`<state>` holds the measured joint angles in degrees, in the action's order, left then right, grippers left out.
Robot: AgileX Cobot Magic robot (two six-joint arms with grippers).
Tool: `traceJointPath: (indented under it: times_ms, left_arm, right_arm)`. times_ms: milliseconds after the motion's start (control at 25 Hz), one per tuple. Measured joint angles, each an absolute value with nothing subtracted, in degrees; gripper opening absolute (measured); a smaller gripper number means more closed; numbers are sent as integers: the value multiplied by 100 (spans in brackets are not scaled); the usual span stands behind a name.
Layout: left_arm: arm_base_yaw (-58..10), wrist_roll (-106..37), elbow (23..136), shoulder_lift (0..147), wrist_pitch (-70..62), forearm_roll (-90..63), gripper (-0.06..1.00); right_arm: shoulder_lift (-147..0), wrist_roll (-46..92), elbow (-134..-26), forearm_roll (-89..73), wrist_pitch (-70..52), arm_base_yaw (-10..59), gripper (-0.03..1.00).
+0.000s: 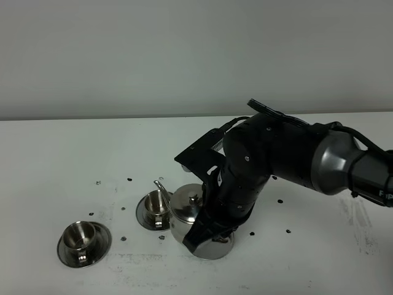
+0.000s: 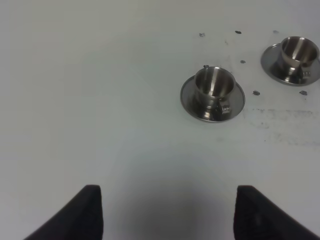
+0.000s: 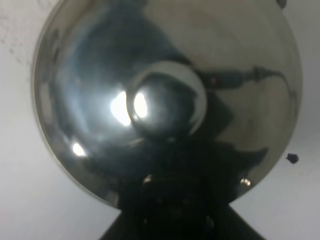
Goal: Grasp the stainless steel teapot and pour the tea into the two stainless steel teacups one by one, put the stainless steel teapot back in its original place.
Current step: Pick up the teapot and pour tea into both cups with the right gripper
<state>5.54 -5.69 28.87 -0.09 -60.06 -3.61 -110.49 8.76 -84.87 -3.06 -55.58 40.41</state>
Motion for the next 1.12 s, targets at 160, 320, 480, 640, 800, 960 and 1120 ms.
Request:
traceJointPath:
  times_ms: [160, 320, 480, 640, 800, 960, 1120]
  left_arm:
    - [554, -569, 2887, -9, -6006, -361, 61]
    - [554, -569, 2887, -9, -6006, -361, 61]
    - [554, -569, 2887, -9, -6006, -361, 61]
    - [554, -569, 2887, -9, -6006, -361, 61]
    - [554, -569, 2887, -9, -6006, -361, 61]
    - [554, -569, 2887, -9, -6006, -361, 61]
    - [554, -569, 2887, -9, -6006, -361, 61]
  right_arm:
    - [-11281, 956, -9000, -289, -5964, 4041, 21]
    - [-11503, 983, -9453, -217, -6320, 4041, 21]
    - [-11718, 1030, -9660, -125, -6577, 4057, 21]
    - [-11844, 1043, -9765, -85, -6748, 4067, 21]
    - [-11942, 1055, -9861, 0, -6873, 4067, 21]
    - [-12125, 1055, -10157, 112, -7064, 4067, 21]
    - [-12202, 1055, -10437, 214, -7055, 4067, 21]
